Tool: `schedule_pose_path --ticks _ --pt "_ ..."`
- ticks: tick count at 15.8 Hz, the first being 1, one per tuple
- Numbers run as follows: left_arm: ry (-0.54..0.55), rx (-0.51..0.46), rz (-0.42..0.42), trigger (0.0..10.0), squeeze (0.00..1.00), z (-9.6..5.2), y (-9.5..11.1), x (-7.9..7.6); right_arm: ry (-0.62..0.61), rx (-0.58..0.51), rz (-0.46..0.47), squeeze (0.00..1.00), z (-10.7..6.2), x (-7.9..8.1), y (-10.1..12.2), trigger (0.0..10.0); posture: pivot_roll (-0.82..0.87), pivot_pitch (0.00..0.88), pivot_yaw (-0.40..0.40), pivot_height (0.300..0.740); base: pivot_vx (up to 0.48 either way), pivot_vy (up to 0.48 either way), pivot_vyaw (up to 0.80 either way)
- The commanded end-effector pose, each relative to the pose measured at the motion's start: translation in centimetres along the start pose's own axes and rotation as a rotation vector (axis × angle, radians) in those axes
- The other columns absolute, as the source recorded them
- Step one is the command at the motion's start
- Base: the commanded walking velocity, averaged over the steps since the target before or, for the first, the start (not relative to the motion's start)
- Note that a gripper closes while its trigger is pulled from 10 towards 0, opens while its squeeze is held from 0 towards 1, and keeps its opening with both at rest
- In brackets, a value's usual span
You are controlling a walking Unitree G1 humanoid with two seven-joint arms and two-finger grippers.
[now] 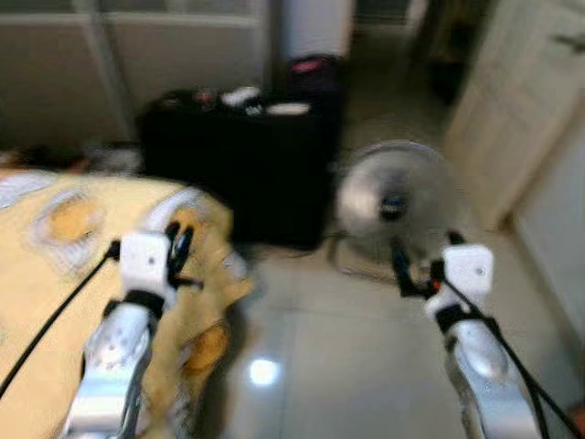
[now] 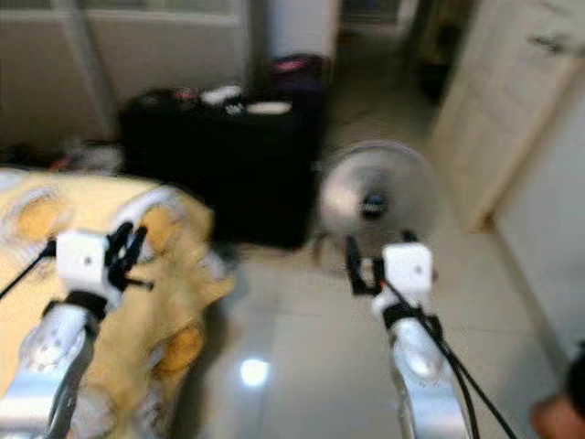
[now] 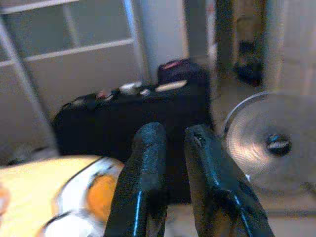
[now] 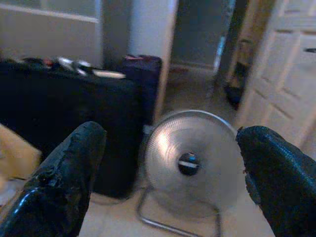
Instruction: Clean up the room
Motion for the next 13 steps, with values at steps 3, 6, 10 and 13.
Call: schedule_pose_path --ticks 3,6,10,13 --pt "-0.021 0.016 0.007 10.0 0.0 -0.6 -1.1 -0.2 -0.025 -0.011 0.016 0.0 0.0 -0.5 -0.5 10.0 -0.03 0.0 0.026 0.74 0.404 0.0 0.0" --pt "-0.017 0.018 0.017 10.0 0.0 -0.9 -1.5 0.1 -0.061 0.035 0.104 0.0 -0.4 -0.9 -2.2 10.0 -0.02 0.0 0.025 0.74 0.405 0.0 -0.21" --pt "-0.024 0.018 0.02 10.0 0.0 -1.1 -1.7 0.0 -0.063 0.025 0.099 0.0 -0.3 -1.2 -2.4 10.0 -0.02 0.0 0.025 0.74 0.404 0.0 -0.14" --pt "-0.027 0.017 0.02 10.0 0.0 -1.1 -1.9 -0.1 -0.05 0.016 0.092 0.0 -0.2 -1.0 -2.4 10.0 -0.02 0.0 0.022 0.74 0.402 0.0 0.0"
Point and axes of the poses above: a point about 5 cm out from each wrist's last joint towards the gripper, its own z axis pointing out of the wrist towards the gripper, its own y axis along the axis of the wrist's last joint, x = y × z, the point moved 6 cm from there along z, pointing out of the wrist towards the gripper, and after that the axes turned 2 degrees about -z, right-handed, at the moved point
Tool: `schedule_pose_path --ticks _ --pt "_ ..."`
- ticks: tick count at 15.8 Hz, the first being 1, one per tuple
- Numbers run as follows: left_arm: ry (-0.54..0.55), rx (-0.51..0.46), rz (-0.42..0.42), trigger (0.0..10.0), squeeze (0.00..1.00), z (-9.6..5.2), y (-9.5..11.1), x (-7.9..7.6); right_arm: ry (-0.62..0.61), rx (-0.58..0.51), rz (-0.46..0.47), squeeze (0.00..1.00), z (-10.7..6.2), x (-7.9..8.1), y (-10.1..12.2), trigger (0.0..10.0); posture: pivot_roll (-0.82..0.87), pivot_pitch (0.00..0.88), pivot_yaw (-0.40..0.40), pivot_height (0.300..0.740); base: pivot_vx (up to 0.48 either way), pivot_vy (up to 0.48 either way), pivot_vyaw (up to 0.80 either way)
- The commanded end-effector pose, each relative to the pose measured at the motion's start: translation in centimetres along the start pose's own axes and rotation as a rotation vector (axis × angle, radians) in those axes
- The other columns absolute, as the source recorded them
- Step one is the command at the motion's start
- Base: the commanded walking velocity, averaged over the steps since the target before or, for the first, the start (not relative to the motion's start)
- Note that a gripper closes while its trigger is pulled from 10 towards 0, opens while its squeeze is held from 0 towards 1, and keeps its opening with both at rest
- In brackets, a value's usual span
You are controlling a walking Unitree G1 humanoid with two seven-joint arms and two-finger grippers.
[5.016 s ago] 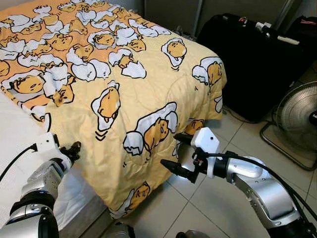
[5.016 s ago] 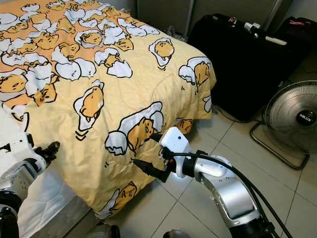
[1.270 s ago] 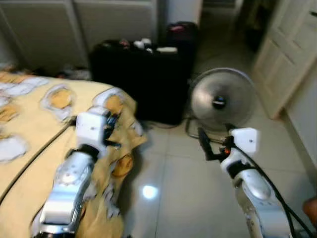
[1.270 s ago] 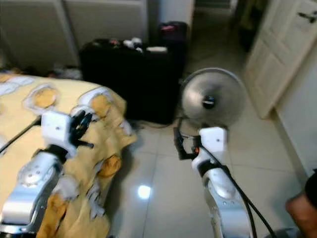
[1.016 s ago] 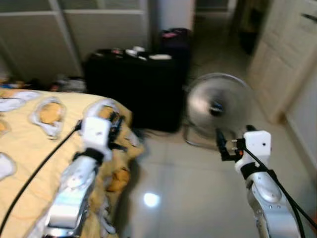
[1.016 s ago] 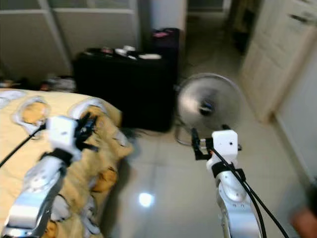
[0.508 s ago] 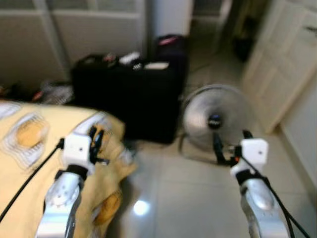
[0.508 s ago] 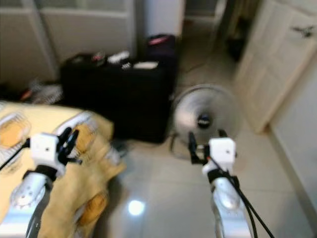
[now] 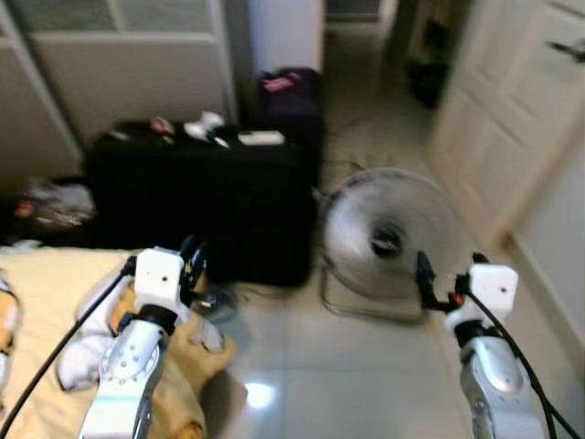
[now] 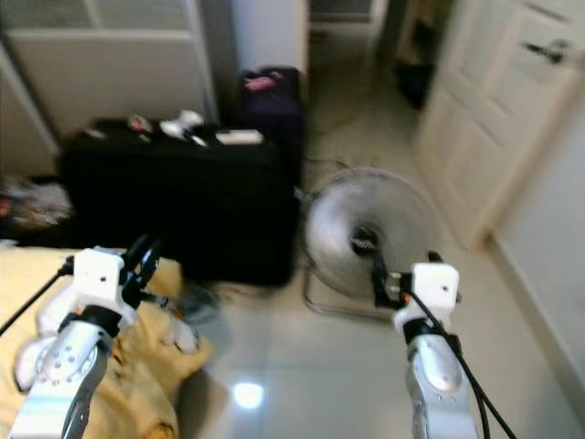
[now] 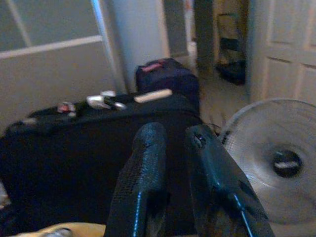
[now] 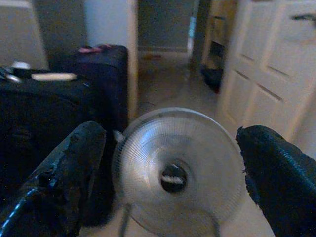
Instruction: Clean up the room
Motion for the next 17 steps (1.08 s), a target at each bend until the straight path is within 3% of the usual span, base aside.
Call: schedule_pose_path --ticks 1,4,17 --pt "0.016 0.006 0.022 10.0 0.0 -0.3 0.0 0.8 0.017 -0.021 0.01 0.0 0.2 0.8 0.4 10.0 -0.02 0.0 0.02 0.74 0.405 0.0 0.0" --pt "0.02 0.009 0.007 10.0 0.0 -0.4 -0.3 0.7 -0.065 0.01 -0.001 0.0 0.5 -0.2 -0.2 10.0 -0.02 0.0 0.016 0.74 0.0 0.0 0.0" --pt "0.01 0.026 0.01 10.0 0.0 -0.5 -0.4 0.6 -0.091 0.01 -0.02 0.0 0.4 -1.0 -0.6 10.0 -0.01 0.0 0.017 0.74 0.0 0.0 0.0"
Point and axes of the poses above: a point about 5 cm out from each wrist's last joint towards the gripper, its own z axis pointing out of the wrist towards the gripper, its own y axis along the axis of the wrist's last joint, x = y × z, the point moved 6 cm from there along z, pointing out of the wrist towards the gripper, and after that the axes turned 2 degrees about -z, right-handed, at the moved point
